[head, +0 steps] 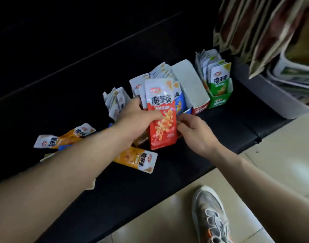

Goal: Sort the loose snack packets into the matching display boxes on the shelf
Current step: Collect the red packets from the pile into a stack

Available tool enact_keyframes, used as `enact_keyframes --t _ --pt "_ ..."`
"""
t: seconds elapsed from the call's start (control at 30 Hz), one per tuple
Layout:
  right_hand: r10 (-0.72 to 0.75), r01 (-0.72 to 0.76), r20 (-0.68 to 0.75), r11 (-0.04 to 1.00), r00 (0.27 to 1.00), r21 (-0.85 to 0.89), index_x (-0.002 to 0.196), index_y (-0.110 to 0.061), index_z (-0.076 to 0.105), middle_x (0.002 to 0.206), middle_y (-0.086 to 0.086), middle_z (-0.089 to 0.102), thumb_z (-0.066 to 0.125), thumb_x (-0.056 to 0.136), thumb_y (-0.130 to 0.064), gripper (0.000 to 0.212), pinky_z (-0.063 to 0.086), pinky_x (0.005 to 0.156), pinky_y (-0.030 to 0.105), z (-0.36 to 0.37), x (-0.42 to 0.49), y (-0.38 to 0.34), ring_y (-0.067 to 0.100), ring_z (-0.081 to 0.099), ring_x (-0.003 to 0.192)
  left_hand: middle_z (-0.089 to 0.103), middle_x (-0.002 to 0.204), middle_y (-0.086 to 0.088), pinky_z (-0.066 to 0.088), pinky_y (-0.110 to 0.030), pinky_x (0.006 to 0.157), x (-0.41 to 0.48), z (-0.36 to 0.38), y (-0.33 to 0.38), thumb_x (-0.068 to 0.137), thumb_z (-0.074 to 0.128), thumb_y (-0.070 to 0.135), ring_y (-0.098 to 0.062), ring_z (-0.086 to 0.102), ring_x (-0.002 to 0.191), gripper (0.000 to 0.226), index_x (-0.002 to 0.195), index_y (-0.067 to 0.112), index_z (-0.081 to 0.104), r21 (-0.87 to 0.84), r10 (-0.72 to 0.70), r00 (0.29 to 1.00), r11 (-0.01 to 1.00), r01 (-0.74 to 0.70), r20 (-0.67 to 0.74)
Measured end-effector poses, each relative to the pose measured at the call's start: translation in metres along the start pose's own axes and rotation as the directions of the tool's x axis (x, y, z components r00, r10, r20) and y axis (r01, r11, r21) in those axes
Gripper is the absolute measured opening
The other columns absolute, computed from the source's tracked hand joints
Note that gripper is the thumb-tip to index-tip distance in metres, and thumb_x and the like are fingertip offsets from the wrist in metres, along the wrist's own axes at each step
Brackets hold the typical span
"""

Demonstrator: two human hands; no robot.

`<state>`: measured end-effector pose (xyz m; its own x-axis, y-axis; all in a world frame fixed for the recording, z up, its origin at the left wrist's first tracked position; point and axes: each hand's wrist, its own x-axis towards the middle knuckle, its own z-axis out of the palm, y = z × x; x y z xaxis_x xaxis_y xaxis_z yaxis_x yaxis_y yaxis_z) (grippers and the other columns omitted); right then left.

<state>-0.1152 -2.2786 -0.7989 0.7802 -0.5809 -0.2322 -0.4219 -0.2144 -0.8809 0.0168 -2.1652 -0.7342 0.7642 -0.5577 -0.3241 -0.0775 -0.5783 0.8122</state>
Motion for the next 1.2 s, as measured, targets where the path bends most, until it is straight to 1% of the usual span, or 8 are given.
enact_keyframes --t 0.1,0.2,0.33,0.57,0.73,0.93,1.07,1.2 --pt "0.098 -0.089 -0.176 0.994 0.980 0.058 0.080 -0.033 0.066 0.075 -0.008 0.071 0.050 0.090 -0.027 0.019 0.056 0.079 0.044 -0.026 0.011 0.022 0.015 0.067 0.075 0.068 0.087 0.016 0.053 -0.022 0.072 0.040 0.043 0.037 0.079 0.082 0.020 -0.004 0.067 0.082 0.026 0.091 0.031 0.061 0.048 0.096 0.995 0.994 -0.097 0.024" --pt "0.189 -0.172 -0.256 0.981 0.948 0.086 0.082 -0.033 0.063 0.079 -0.008 0.071 0.046 0.083 -0.034 0.017 0.057 0.078 0.047 -0.045 0.016 0.037 0.018 0.067 0.077 0.067 0.092 0.010 0.050 -0.019 0.066 0.083 0.080 0.058 0.081 0.079 0.018 -0.011 0.067 0.084 0.025 0.098 0.026 0.064 0.046 0.135 0.989 0.990 -0.133 -0.057" --pt "0.208 -0.204 -0.235 0.978 0.949 0.044 0.086 -0.032 0.061 0.081 -0.009 0.072 0.046 0.080 -0.034 0.017 0.057 0.078 0.043 -0.058 0.017 0.049 0.017 0.068 0.078 0.073 0.109 -0.005 0.060 -0.037 0.082 0.123 0.107 0.069 0.076 0.083 0.012 -0.020 0.070 0.090 0.041 0.112 0.013 0.064 -0.003 0.129 0.973 0.991 -0.132 -0.190" --pt "0.204 -0.201 -0.196 0.979 0.959 0.037 0.088 -0.032 0.060 0.082 -0.011 0.070 0.047 0.082 -0.030 0.015 0.057 0.078 0.043 -0.054 0.014 0.059 0.015 0.066 0.079 0.068 0.126 -0.004 0.051 -0.030 0.084 0.138 0.127 0.065 0.086 0.078 0.019 -0.023 0.066 0.111 0.051 0.130 0.014 0.053 0.032 0.165 0.934 0.986 -0.163 -0.316" --pt "0.179 -0.183 -0.177 0.983 0.968 -0.006 0.093 -0.032 0.060 0.085 -0.012 0.069 0.048 0.087 -0.028 0.013 0.056 0.078 0.041 -0.047 0.016 0.059 0.013 0.065 0.082 0.066 0.127 -0.005 0.055 -0.033 0.083 0.138 0.132 0.064 0.085 0.079 0.022 -0.026 0.066 0.111 0.060 0.136 0.017 0.046 0.233 0.272 0.917 0.950 -0.208 -0.293" --pt "0.143 -0.154 -0.173 0.987 0.974 -0.052 0.097 -0.032 0.060 0.089 -0.013 0.066 0.051 0.090 -0.029 0.012 0.055 0.076 0.040 -0.037 0.015 0.049 0.015 0.063 0.084 0.061 0.135 0.000 0.050 -0.032 0.099 0.127 0.086 0.072 0.083 0.078 0.029 -0.018 0.059 0.122 0.060 0.137 0.018 0.053 0.333 0.430 0.873 0.878 -0.344 -0.230" --pt "0.069 -0.088 -0.212 0.993 0.975 -0.079 0.117 -0.030 0.058 0.117 -0.008 0.059 0.053 0.091 -0.029 0.027 0.052 0.084 0.038 -0.024 0.021 0.039 0.019 0.060 0.102 0.062 0.127 0.004 0.049 -0.027 0.092 0.102 0.047 0.054 0.089 0.073 0.023 -0.012 0.060 0.107 0.047 0.133 0.020 0.058 0.419 0.466 0.876 0.824 -0.381 -0.121" --pt "-0.075 0.007 -0.274 0.970 0.959 -0.242 0.150 -0.026 0.035 0.152 -0.001 0.033 0.056 0.093 -0.031 0.061 0.047 0.099 0.042 -0.025 0.041 0.036 0.026 0.044 0.130 0.060 0.128 0.005 0.046 -0.027 0.088 0.093 0.030 0.035 0.090 0.071 0.022 -0.014 0.058 0.106 0.046 0.134 0.023 0.056 0.472 0.504 0.863 0.769 -0.431 -0.033"
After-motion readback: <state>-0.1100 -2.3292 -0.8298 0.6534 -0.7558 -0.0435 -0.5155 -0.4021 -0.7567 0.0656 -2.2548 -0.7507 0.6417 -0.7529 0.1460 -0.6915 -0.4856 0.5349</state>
